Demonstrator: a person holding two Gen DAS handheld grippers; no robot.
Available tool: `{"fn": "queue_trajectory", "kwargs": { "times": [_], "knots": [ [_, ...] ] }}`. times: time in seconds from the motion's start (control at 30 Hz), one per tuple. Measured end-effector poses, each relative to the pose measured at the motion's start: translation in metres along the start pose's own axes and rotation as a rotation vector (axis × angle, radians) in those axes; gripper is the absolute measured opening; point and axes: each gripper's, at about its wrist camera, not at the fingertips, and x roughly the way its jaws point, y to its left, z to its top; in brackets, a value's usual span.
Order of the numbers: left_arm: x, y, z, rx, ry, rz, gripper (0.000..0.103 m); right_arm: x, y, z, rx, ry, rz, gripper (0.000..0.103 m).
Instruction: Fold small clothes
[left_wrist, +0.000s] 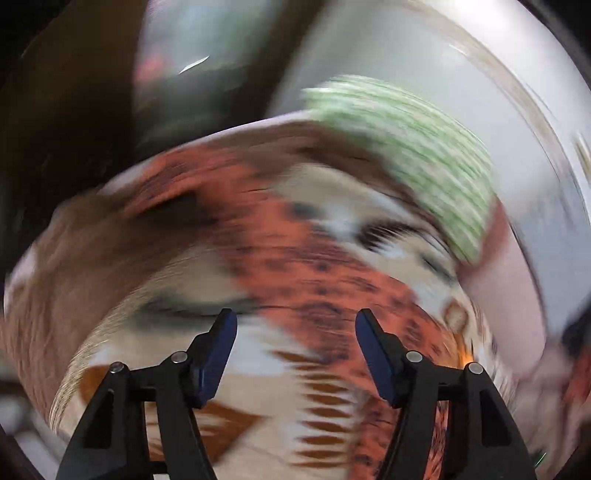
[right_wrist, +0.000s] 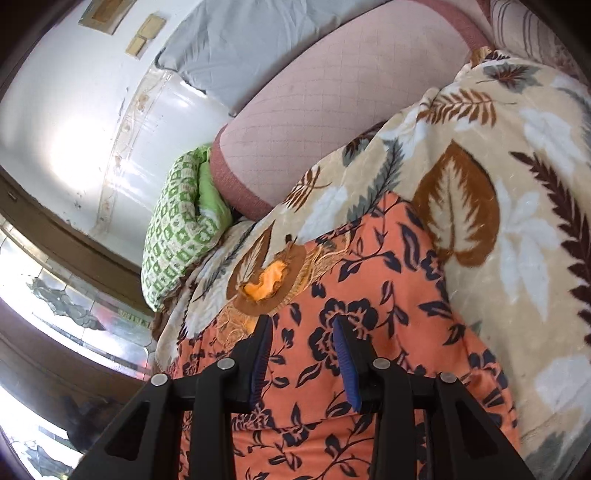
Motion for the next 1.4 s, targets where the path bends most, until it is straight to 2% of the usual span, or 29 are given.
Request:
{"fn": "queue_trajectory", "kwargs": {
  "times": [0.07, 0.17, 0.33, 0.43, 0.53, 0.6, 0.7, 0.8, 0.83, 0.87, 0.9, 0.93, 0.97, 1.03, 1.1, 1.17, 1.3, 1.4],
  "knots": [
    [0.005, 0.056, 0.016, -0.167, -0.008, 0.004, 0.068, 0.004, 0.007, -0.005, -0.03, 0.01, -0.014, 0.038],
    [0.015, 0.097, 0.029, -0.284, -0.022, -0.061, 0.068, 0.012, 0.016, -0.012, -0.07, 0.02, -0.037, 0.038],
    [0.041, 0.106, 0.046, -0.363, -0.043, -0.158, 0.069, 0.036, 0.026, -0.02, -0.097, 0.046, -0.069, 0.038],
    [0.05, 0.105, 0.057, -0.41, -0.078, -0.25, 0.07, 0.053, 0.032, -0.026, -0.128, 0.069, -0.092, 0.038],
    [0.049, 0.096, 0.062, -0.424, -0.09, -0.337, 0.079, 0.069, 0.036, -0.031, -0.165, 0.097, -0.124, 0.038],
    [0.053, 0.092, 0.068, -0.431, -0.085, -0.339, 0.084, 0.076, 0.037, -0.032, -0.18, 0.105, -0.137, 0.038],
    [0.067, 0.086, 0.081, -0.461, -0.066, -0.333, 0.084, 0.084, 0.035, -0.033, -0.18, 0.115, -0.136, 0.038],
    [0.087, 0.085, 0.097, -0.447, -0.066, -0.219, 0.083, 0.089, 0.037, -0.036, -0.202, 0.124, -0.15, 0.038],
    [0.094, 0.083, 0.101, -0.429, -0.065, -0.183, 0.07, 0.09, 0.039, -0.038, -0.211, 0.125, -0.156, 0.038],
    [0.101, 0.08, 0.105, -0.398, -0.048, -0.111, 0.055, 0.091, 0.04, -0.039, -0.219, 0.124, -0.161, 0.038],
    [0.106, 0.077, 0.108, -0.363, -0.035, -0.056, 0.021, 0.09, 0.04, -0.039, -0.222, 0.121, -0.163, 0.038],
    [0.109, 0.074, 0.11, -0.331, -0.032, -0.033, 0.002, 0.089, 0.041, -0.039, -0.226, 0.112, -0.166, 0.038],
    [0.108, 0.068, 0.111, -0.304, -0.034, -0.018, 0.002, 0.087, 0.042, -0.038, -0.23, 0.1, -0.17, 0.038],
    [0.098, 0.041, 0.111, -0.155, -0.053, 0.028, 0.003, 0.081, 0.042, -0.036, -0.232, 0.066, -0.176, 0.038],
    [0.08, 0.009, 0.107, -0.011, -0.091, -0.011, 0.003, 0.075, 0.04, -0.033, -0.225, 0.04, -0.177, 0.037],
    [0.063, -0.024, 0.102, 0.082, -0.102, -0.067, 0.003, 0.069, 0.037, -0.029, -0.21, 0.018, -0.172, 0.037],
    [0.037, -0.104, 0.082, 0.271, -0.075, -0.151, 0.003, 0.059, 0.034, -0.023, -0.181, 0.0, -0.155, 0.037],
    [0.016, -0.169, 0.048, 0.428, -0.053, -0.201, 0.003, 0.047, 0.035, -0.019, -0.179, -0.024, -0.144, 0.038]
  ]
}}
